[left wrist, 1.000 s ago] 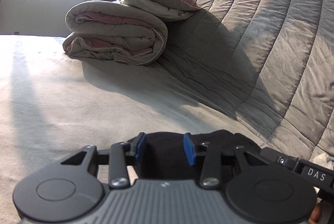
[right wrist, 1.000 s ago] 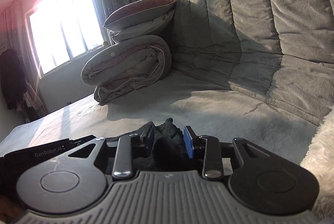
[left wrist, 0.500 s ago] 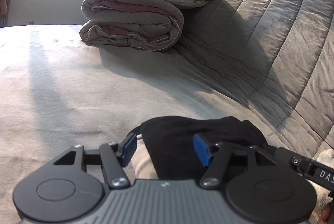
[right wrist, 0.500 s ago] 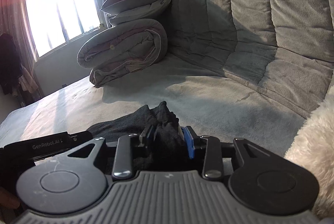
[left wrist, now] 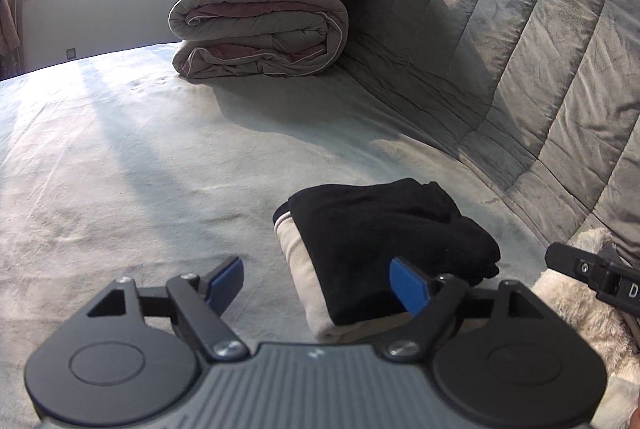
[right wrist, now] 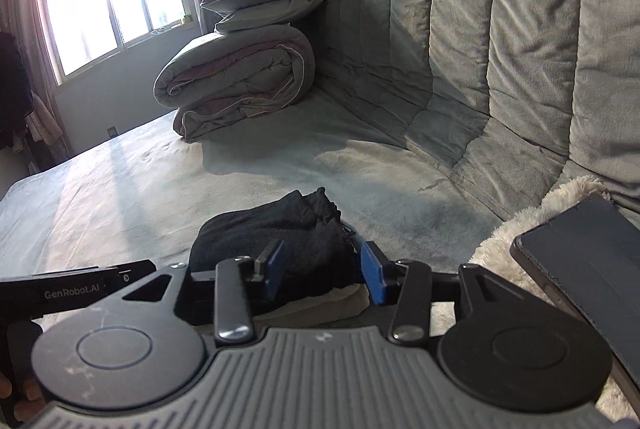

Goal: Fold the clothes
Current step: 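Open both grippers and withdraw them from the stacked clothes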

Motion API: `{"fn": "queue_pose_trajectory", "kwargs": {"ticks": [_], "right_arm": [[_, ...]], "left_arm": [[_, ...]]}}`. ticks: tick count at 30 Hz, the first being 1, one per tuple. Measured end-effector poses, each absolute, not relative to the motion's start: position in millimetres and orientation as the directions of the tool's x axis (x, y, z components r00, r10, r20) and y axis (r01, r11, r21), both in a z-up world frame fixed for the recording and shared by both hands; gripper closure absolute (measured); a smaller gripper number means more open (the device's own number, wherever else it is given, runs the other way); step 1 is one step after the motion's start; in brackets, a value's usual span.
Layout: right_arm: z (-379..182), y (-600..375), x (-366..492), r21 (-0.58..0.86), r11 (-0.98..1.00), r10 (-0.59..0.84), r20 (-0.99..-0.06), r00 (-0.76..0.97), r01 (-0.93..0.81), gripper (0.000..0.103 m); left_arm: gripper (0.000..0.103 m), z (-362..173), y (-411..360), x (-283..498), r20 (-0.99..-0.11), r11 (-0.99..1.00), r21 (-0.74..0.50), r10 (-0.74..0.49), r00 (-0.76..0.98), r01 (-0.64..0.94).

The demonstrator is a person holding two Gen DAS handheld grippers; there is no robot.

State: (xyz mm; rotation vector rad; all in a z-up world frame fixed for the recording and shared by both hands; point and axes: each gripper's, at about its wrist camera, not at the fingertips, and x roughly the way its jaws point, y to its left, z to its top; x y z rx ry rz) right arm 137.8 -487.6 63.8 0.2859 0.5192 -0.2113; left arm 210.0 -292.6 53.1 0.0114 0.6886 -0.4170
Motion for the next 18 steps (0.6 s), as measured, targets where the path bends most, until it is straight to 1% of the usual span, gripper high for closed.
{"fn": "queue_pose_trajectory", "kwargs": {"ticks": [2, 3, 5, 7, 8, 9, 11, 13, 16, 18], "right_arm": [[70, -484, 128, 0.227, 0.931, -0.129, -0.524, 0.842, 0.285, 0.053], [74, -482, 123, 0.23, 0.928, -0.133, -0.529, 0.838, 0.292, 0.049], [80, -477, 114, 0.228, 0.926, -0.138, -0.538, 0.832, 0.301, 0.045], [86, -471, 106, 0.229, 0.924, -0.14, -0.545, 0.827, 0.308, 0.045], [89, -468, 102, 0.23, 0.922, -0.141, -0.549, 0.824, 0.311, 0.043], [92, -465, 97, 0.232, 0.92, -0.141, -0.552, 0.822, 0.314, 0.037], [96, -460, 88, 0.243, 0.916, -0.139, -0.552, 0.822, 0.318, 0.03], [99, -454, 80, 0.243, 0.917, -0.137, -0.555, 0.82, 0.317, 0.029], [103, -445, 71, 0.227, 0.917, -0.149, -0.569, 0.808, 0.329, 0.02], [104, -438, 63, 0.211, 0.92, -0.16, -0.565, 0.809, 0.33, 0.004]], "left_arm": [[0.019, 59, -289, 198, -0.631, 0.918, -0.119, -0.365, 0.684, 0.379], [0.017, 61, -287, 193, -0.636, 0.918, -0.118, -0.363, 0.681, 0.379], [0.013, 67, -282, 181, -0.648, 0.916, -0.119, -0.364, 0.67, 0.382], [0.01, 71, -278, 171, -0.659, 0.915, -0.123, -0.365, 0.657, 0.385], [0.008, 74, -276, 165, -0.666, 0.914, -0.126, -0.366, 0.65, 0.386], [0.007, 76, -274, 159, -0.673, 0.913, -0.128, -0.366, 0.642, 0.387], [0.005, 80, -270, 149, -0.684, 0.913, -0.128, -0.363, 0.633, 0.386], [0.003, 83, -266, 140, -0.691, 0.915, -0.124, -0.358, 0.628, 0.384], [0.001, 86, -261, 129, -0.702, 0.918, -0.108, -0.341, 0.625, 0.381], [0.001, 87, -259, 121, -0.705, 0.92, -0.091, -0.329, 0.628, 0.38]]}}
